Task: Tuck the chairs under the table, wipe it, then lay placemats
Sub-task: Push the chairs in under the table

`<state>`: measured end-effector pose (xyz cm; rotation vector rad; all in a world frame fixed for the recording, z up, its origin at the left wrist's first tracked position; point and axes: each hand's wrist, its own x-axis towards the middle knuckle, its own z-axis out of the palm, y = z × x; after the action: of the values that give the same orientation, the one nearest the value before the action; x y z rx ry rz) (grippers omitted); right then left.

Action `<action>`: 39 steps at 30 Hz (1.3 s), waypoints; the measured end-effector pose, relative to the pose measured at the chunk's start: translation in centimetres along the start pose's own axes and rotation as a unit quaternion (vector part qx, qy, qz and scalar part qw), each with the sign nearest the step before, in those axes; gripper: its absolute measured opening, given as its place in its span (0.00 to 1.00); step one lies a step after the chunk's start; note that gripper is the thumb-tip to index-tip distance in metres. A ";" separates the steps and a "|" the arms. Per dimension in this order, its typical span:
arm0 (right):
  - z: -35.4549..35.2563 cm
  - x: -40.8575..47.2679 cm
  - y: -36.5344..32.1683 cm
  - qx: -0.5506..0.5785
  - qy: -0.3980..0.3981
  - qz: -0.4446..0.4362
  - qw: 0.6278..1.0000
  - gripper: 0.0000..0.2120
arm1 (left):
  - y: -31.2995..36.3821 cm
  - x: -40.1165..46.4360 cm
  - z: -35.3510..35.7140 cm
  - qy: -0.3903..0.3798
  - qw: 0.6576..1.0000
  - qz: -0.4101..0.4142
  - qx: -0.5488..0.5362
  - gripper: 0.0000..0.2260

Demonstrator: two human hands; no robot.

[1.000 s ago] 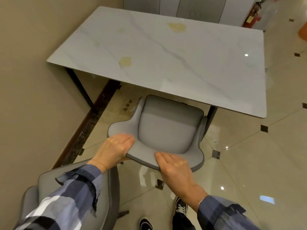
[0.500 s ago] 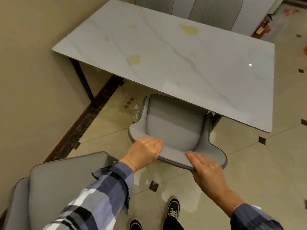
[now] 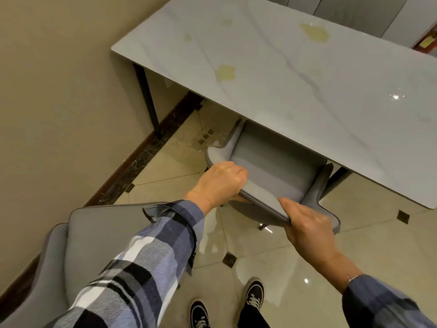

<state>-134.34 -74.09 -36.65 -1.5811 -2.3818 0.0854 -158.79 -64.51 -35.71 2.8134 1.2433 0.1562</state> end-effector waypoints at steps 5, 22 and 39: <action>-1.0 -0.1 1.1 0.002 -0.051 -0.020 0.999 0.18 | 1.7 0.0 0.8 0.009 1.000 -0.018 0.012 0.13; -4.0 -1.5 -2.0 0.031 -0.143 0.152 0.977 0.11 | 6.8 -3.4 -4.6 -0.110 0.987 -0.117 -0.013 0.28; -1.2 -9.6 -40.6 0.162 -0.312 -0.200 0.914 0.35 | 4.3 -50.1 -11.7 -0.327 0.826 -0.435 -0.147 0.40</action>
<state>-166.82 -99.12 -29.16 -0.9763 -2.9000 0.9748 -190.54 -104.35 -27.10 1.5572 1.8799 -0.5566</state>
